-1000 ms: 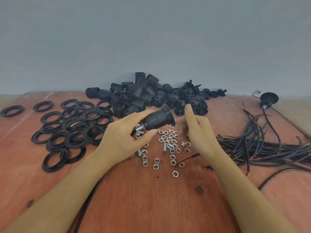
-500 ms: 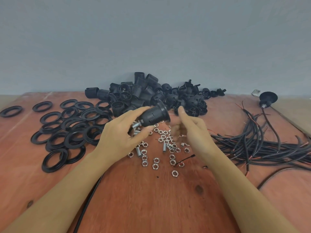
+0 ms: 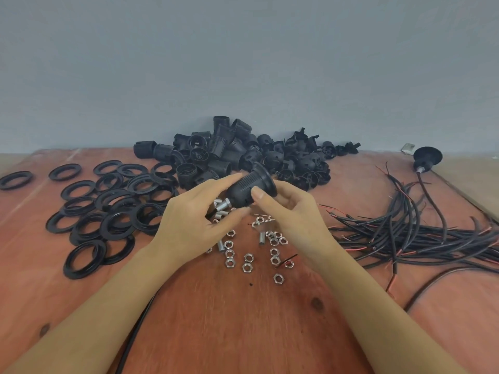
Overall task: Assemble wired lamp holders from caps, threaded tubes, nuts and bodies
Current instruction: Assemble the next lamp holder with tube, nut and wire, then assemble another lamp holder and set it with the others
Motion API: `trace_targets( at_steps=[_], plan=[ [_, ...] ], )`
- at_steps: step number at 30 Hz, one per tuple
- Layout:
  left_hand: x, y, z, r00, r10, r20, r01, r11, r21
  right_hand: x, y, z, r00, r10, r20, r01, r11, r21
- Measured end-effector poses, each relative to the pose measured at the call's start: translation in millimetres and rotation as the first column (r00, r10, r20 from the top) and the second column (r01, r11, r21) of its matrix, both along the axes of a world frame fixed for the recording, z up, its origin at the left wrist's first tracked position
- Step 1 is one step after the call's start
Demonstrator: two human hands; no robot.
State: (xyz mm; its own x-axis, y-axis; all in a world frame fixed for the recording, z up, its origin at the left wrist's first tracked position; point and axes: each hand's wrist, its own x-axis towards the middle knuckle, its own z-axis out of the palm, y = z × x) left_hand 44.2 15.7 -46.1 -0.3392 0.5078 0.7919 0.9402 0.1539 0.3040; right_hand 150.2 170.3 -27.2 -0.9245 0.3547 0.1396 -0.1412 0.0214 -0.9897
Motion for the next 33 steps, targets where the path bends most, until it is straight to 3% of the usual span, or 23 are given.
trace_targets(
  at_steps=[4,8,10,14,17,20,24,27,29,31,33],
  plan=[
    [0,-1,1,1.0,-0.01,0.028,0.008,0.997,0.073,-1,1,8,0.999,0.022,-0.024,-0.029,0.938,-0.346],
    [-11,-8,2,0.992,0.072,0.108,-0.083,0.991,0.106,1,23,24,0.986,-0.157,-0.062,0.075,0.738,-0.67],
    [-17,-10,0,0.987,0.115,0.11,-0.123,0.989,0.077,4,46,34,0.963,-0.265,-0.043,0.147,0.655,-0.741],
    [-21,-10,-3,0.979,0.147,0.143,-0.147,0.989,-0.008,3,106,51,0.921,-0.388,0.028,0.282,0.617,-0.735],
    [-20,-9,-4,0.981,0.133,0.143,-0.128,0.991,-0.043,-4,156,50,0.807,-0.582,0.097,0.518,0.62,-0.59],
    [-20,-8,-6,0.979,0.131,0.158,-0.119,0.99,-0.08,-13,196,37,0.663,-0.728,0.174,0.745,0.619,-0.248],
    [-17,-5,-5,0.979,0.138,0.149,-0.126,0.988,-0.088,-24,222,18,0.612,-0.779,0.135,0.774,0.626,0.101],
    [-16,-4,-3,0.979,0.159,0.131,-0.148,0.985,-0.092,-28,216,14,0.646,-0.76,0.072,0.693,0.622,0.365],
    [-17,-4,-3,0.975,0.162,0.15,-0.148,0.984,-0.099,-29,189,25,0.729,-0.685,-0.011,0.602,0.633,0.487],
    [-21,-6,-4,0.968,0.179,0.176,-0.162,0.981,-0.107,-27,143,41,0.855,-0.514,-0.066,0.458,0.689,0.561],
    [-25,-7,-4,0.96,0.212,0.183,-0.19,0.973,-0.129,-13,85,51,0.984,-0.174,-0.038,0.157,0.75,0.642]
  ],
)
